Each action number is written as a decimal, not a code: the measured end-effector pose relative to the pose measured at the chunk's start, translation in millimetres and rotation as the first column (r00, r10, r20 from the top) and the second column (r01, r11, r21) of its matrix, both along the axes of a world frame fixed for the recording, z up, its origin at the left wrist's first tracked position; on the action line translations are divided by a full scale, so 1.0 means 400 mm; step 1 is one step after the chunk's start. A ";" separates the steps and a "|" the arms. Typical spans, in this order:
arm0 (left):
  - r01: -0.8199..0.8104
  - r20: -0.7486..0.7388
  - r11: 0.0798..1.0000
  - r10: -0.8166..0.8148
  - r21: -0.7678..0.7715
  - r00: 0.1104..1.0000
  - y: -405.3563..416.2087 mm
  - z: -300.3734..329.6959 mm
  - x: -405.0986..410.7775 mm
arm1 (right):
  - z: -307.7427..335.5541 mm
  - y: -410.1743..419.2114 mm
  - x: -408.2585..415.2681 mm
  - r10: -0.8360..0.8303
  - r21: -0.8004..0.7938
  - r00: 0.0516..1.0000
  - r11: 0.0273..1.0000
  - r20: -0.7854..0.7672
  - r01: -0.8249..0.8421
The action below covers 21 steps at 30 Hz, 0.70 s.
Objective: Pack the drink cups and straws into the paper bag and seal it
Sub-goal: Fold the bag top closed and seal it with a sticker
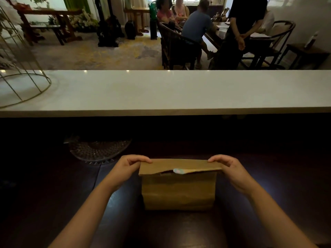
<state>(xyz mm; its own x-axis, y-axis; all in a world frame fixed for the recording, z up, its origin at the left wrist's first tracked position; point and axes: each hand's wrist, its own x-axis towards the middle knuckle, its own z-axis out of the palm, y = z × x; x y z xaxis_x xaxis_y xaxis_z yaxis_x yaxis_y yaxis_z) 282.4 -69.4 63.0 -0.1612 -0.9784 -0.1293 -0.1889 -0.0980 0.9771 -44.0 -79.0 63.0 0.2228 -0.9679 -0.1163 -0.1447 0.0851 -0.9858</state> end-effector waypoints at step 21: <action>0.445 0.757 0.860 -0.114 -0.249 0.644 -0.008 0.107 -0.244 | 0.098 -0.012 0.155 0.077 -0.245 0.568 0.849 -0.819 -0.469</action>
<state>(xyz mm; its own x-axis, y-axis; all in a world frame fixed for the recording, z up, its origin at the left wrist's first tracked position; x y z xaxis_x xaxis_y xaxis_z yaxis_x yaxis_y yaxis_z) 184.9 -72.4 105.9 -0.4590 -0.8874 0.0440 -0.7735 0.4234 0.4716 18.0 -83.7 102.2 0.5018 -0.8650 -0.0058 -0.7889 -0.4549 -0.4132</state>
